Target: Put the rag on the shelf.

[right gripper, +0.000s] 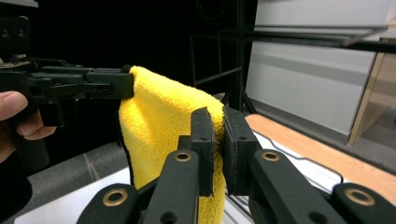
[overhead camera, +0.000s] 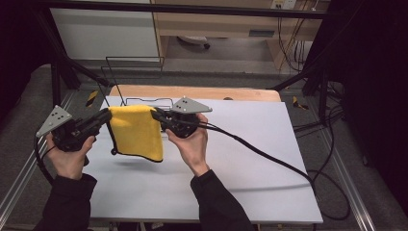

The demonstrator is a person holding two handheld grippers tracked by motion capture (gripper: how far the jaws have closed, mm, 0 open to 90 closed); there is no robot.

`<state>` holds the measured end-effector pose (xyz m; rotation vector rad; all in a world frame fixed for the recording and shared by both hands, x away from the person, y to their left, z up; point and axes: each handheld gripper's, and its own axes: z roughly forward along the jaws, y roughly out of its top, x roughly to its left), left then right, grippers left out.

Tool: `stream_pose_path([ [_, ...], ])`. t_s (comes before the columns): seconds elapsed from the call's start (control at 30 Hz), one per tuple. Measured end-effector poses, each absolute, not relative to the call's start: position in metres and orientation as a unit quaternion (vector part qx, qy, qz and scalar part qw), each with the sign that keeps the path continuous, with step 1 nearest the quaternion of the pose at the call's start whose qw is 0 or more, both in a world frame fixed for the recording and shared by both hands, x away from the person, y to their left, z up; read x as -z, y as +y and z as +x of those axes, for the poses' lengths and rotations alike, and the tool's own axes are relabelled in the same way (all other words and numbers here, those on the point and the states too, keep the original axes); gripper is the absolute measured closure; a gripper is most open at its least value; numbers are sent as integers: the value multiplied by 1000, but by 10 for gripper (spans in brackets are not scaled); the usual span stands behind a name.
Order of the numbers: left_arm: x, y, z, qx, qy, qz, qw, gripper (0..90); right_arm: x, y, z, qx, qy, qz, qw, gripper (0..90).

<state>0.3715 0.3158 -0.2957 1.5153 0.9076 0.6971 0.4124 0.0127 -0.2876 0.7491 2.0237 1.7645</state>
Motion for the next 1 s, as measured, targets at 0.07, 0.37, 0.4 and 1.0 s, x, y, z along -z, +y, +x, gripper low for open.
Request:
stream_pose_path([
  [0.07, 292, 317, 372, -303, 386, 645, 585, 807, 284, 14, 413, -627, 712, 262, 180, 842],
  [0.37, 274, 317, 378, -320, 384, 623, 602, 806, 265, 16, 416, -639, 699, 254, 196, 841],
  [0.4, 273, 316, 379, -321, 383, 622, 603, 807, 263, 16, 417, -642, 696, 254, 198, 841],
  [1.0, 241, 311, 392, -347, 377, 586, 628, 807, 228, 20, 426, -669, 664, 249, 222, 841],
])
